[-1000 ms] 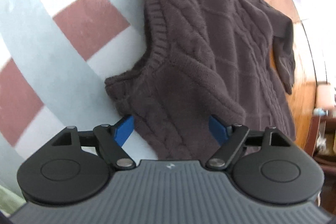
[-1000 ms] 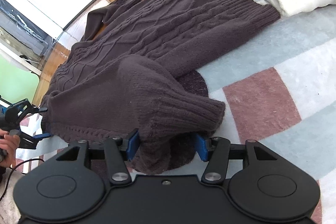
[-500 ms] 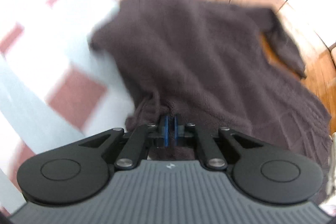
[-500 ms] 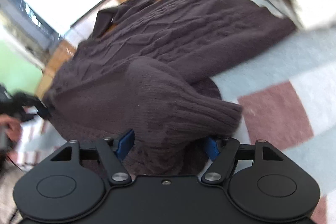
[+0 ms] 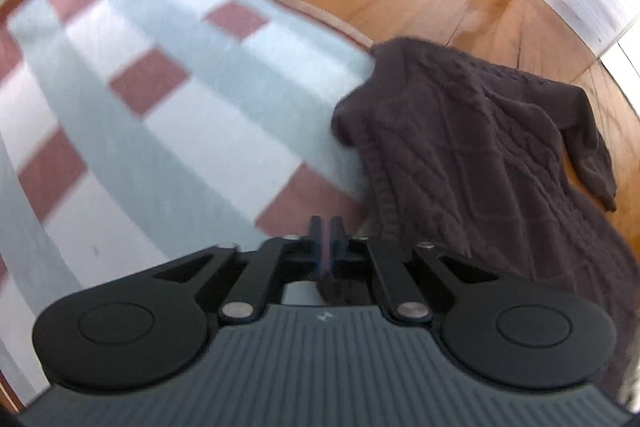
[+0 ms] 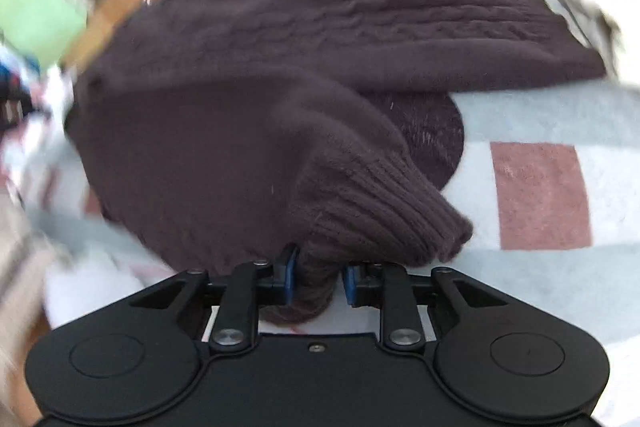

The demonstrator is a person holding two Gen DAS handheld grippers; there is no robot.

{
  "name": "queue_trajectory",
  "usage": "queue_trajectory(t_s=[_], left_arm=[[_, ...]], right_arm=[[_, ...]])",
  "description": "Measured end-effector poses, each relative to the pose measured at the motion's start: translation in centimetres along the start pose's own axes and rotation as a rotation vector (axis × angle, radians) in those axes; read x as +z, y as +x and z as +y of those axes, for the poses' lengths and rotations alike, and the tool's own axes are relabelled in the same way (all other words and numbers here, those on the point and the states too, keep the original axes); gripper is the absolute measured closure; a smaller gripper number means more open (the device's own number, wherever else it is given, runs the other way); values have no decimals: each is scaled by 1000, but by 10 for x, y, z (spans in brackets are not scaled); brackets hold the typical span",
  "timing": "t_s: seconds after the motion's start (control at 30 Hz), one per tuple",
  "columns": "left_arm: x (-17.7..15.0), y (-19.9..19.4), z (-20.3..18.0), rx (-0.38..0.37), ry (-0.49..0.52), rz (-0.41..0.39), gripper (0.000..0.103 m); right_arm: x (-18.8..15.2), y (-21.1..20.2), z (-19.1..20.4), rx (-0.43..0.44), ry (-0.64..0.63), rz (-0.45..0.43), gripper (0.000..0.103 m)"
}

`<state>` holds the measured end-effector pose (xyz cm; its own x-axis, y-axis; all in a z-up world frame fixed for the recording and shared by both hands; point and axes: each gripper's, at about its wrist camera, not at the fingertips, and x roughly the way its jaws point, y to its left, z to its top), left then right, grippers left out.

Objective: Fold clothes

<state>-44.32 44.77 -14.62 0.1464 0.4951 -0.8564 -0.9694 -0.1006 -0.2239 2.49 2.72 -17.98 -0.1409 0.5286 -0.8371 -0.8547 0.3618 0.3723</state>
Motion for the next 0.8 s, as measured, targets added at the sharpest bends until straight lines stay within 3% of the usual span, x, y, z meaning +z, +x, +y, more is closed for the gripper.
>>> queue_trajectory(t_s=[0.07, 0.2, 0.33, 0.4, 0.43, 0.47, 0.5, 0.53, 0.57, 0.6, 0.63, 0.7, 0.8], left_arm=[[-2, 9, -4, -54, -5, 39, 54], [-9, 34, -2, -181, -85, 209, 53], [-15, 54, -14, -69, -36, 199, 27], [-18, 65, -28, 21, 48, 183, 22], [-21, 65, -39, 42, 132, 161, 33], [-25, 65, -52, 59, 227, 139, 62], [-28, 64, -65, 77, 322, 117, 84], [-31, 60, -76, 74, 395, 92, 89], [-33, 53, -81, 96, 442, 55, 90], [-34, 46, -85, 129, 483, 15, 90], [-28, 34, -80, 142, 469, -30, 90], [-12, 2, -51, 115, 338, -107, 90], [5, -17, -2, 134, 116, -146, 91]], right_arm=[[1, -7, -6, 31, 50, -38, 62], [0, -16, -18, 58, 111, -110, 52], [-1, -13, -29, 87, 204, -149, 52], [-1, -12, -31, 95, 233, -158, 52], [-1, -11, -32, 95, 236, -160, 52], [-1, -11, -32, 94, 235, -164, 52], [-1, -9, -31, 92, 231, -170, 52], [-1, -9, -30, 93, 218, -182, 52], [0, -9, -27, 94, 188, -194, 60], [1, -10, -23, 93, 148, -199, 84], [3, -13, -20, 101, 120, -203, 83], [6, -23, -14, 146, 94, -204, 83], [7, -35, -8, 225, 33, -150, 83]])
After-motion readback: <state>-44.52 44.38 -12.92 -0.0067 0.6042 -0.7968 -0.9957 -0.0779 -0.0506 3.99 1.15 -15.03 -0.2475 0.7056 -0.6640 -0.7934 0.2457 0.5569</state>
